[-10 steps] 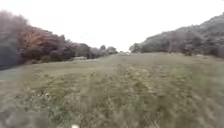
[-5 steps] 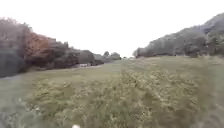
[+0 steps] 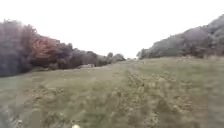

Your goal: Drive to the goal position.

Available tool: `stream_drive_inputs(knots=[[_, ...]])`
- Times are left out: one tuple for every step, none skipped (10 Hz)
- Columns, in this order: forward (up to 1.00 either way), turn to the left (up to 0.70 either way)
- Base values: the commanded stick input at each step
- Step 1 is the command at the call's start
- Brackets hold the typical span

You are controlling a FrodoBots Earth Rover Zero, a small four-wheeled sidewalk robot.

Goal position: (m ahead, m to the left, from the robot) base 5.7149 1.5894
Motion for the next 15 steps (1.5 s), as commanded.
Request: stream_drive_inputs(knots=[[0.85, 0.0], [0.85, 0.0], [0.85, 0.0], [0.85, 0.0], [0.85, 0.0], [0.85, 0.0], [0.85, 0.0], [0.85, 0.0], [0.85, 0.0], [0.85, 0.0], [0.85, 0.0], [0.85, 0.0], [0.85, 0.0], [0.85, 0.0], [0.85, 0.0]])
